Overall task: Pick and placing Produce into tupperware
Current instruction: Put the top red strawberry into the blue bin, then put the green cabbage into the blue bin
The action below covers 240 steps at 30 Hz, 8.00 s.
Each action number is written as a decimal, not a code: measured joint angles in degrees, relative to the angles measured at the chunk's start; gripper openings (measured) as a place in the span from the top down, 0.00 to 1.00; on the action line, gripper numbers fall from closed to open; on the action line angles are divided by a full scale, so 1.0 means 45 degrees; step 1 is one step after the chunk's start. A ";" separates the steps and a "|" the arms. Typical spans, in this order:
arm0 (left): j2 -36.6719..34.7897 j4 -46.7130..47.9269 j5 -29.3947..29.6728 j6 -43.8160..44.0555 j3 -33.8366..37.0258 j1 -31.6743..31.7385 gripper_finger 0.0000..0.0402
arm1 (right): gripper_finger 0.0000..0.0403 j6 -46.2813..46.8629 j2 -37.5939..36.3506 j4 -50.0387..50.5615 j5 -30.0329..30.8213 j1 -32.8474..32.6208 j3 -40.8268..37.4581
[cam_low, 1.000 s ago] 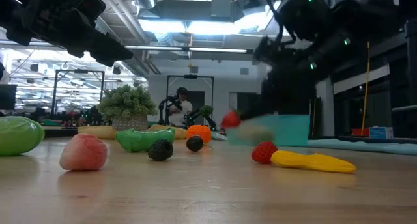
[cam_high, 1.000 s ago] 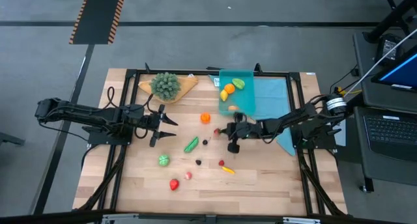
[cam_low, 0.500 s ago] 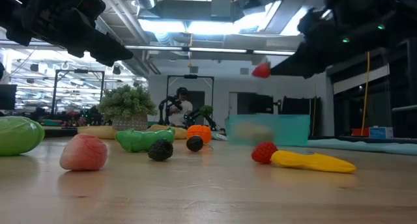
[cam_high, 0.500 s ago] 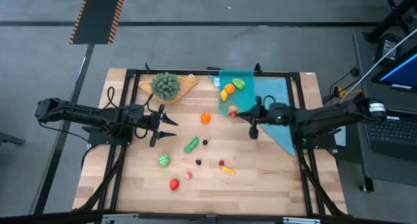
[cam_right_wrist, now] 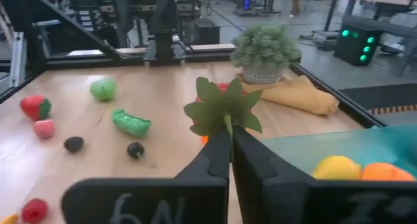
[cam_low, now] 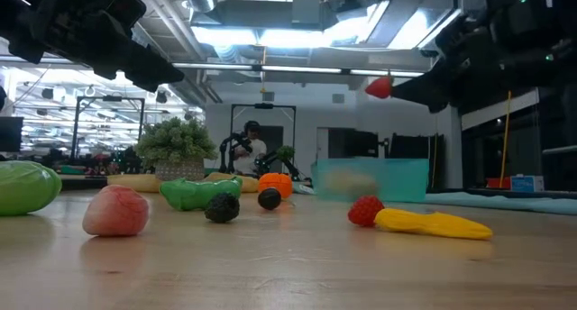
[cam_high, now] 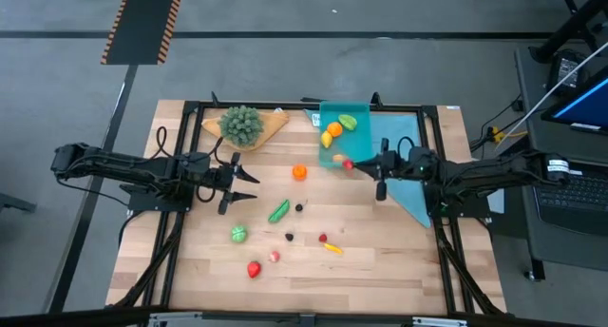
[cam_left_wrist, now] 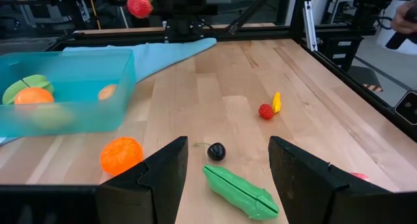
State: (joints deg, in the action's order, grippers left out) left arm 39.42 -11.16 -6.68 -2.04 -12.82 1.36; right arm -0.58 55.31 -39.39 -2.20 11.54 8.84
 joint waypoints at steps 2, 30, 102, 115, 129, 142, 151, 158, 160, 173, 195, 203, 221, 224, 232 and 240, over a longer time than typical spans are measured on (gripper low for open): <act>0.0002 0.0000 0.0007 0.0000 0.0000 -0.0001 0.49 | 0.98 0.0057 0.0005 -0.0055 0.0503 0.0242 0.0000; 0.0002 -0.0021 0.2048 -0.0359 0.0000 -0.0002 0.49 | 0.98 0.0403 0.0609 0.5259 0.3803 0.2138 0.2698; 0.0002 0.0000 0.2662 0.0330 0.0000 -0.0004 0.49 | 0.77 0.0408 0.5109 0.9415 0.0204 0.3912 0.5756; -0.0010 0.0000 0.2662 0.0338 0.0000 -0.0004 0.49 | 0.72 0.1495 0.5095 0.8417 0.0114 0.3676 0.7271; -0.0039 -0.0005 0.2662 0.0369 0.0000 -0.0004 0.49 | 0.68 0.1059 0.5095 0.8439 0.0116 0.3276 0.7478; -0.0039 -0.0005 0.2662 0.0423 0.0000 -0.0004 0.49 | 0.67 0.0344 0.5131 0.8303 0.0123 0.2870 0.7344; -0.0039 -0.0005 0.2659 0.0427 0.0000 -0.0004 0.49 | 0.54 -0.0287 0.5177 0.7915 0.0102 0.2436 0.7334; -0.0065 -0.0001 0.2656 0.0423 0.0000 -0.0002 0.49 | 0.29 -0.0255 0.5187 0.7834 0.0102 0.2131 0.7329; -0.0294 0.0031 0.2585 0.0423 -0.0004 -0.0009 0.49 | 0.22 -0.0219 0.5187 0.7837 0.0102 0.2125 0.7329; -0.2882 0.3789 0.2114 0.0787 -0.1167 -0.1349 0.49 | 0.12 0.0765 0.5187 0.7853 0.0097 0.2110 0.7322; -0.0371 0.8817 0.8192 0.7320 -0.4117 -0.8502 0.49 | 0.12 0.0753 0.5197 0.7852 0.0102 0.0685 0.7310; 0.2657 0.9416 1.0111 1.0238 -0.5743 -1.0756 0.49 | 0.12 0.0686 0.5202 0.7848 0.0107 0.0435 0.7310; 1.0126 1.6047 0.9700 1.8928 -1.1752 -1.1800 0.49 | 0.12 -0.0663 0.7835 0.6270 0.0122 0.0396 0.7310; 1.0946 1.6837 0.9623 1.9438 -1.2257 -1.1792 0.49 | 0.12 -0.0662 0.7950 0.6107 0.0125 0.0258 0.7310; 1.1758 1.6782 0.8772 1.9438 -1.2308 -1.1792 0.49 | 0.12 -0.1909 0.6502 0.5156 -0.1115 -0.0776 0.7310; 1.1846 1.6093 0.8699 1.9433 -1.2308 -1.1783 0.49 | 0.12 -0.2294 0.5829 0.5185 -0.1107 -0.1718 0.7310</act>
State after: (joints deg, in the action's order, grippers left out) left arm 92.73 61.26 32.47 85.41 -68.20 -51.66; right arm -10.90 81.54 -16.06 -7.18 3.81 41.74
